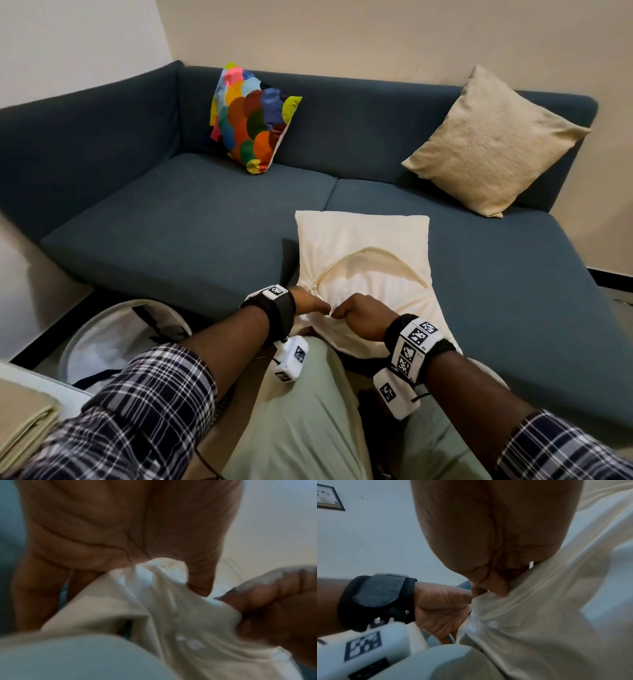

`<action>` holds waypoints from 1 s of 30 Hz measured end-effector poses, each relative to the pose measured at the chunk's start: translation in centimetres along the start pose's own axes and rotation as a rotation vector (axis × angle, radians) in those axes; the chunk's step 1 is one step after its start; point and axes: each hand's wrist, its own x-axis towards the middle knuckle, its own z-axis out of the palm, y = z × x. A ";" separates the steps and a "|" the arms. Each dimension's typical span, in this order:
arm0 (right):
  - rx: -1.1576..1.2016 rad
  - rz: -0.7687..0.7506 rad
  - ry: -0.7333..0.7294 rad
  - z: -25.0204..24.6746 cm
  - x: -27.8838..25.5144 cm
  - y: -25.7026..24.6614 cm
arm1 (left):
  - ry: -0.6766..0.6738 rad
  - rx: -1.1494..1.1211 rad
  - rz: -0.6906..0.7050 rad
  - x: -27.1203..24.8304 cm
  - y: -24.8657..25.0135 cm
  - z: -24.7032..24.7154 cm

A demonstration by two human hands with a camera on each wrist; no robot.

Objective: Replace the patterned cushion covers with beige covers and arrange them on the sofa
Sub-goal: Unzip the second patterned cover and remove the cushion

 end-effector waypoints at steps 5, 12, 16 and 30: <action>0.060 -0.057 -0.032 -0.1 -0.2 -0.1 | 0.132 -0.275 -0.047 -1.2 1.6 0.2; -0.050 -0.025 0.365 -3.2 -1.4 2.1 | 0.091 -1.089 -0.083 -0.1 2.1 -0.7; -0.213 0.089 0.452 -4.8 -2.4 5.5 | 0.156 -1.123 -0.061 -1.5 4.1 -1.5; -0.319 0.324 0.323 -3.4 -2.3 6.0 | 0.094 -1.531 0.059 -1.9 8.6 3.0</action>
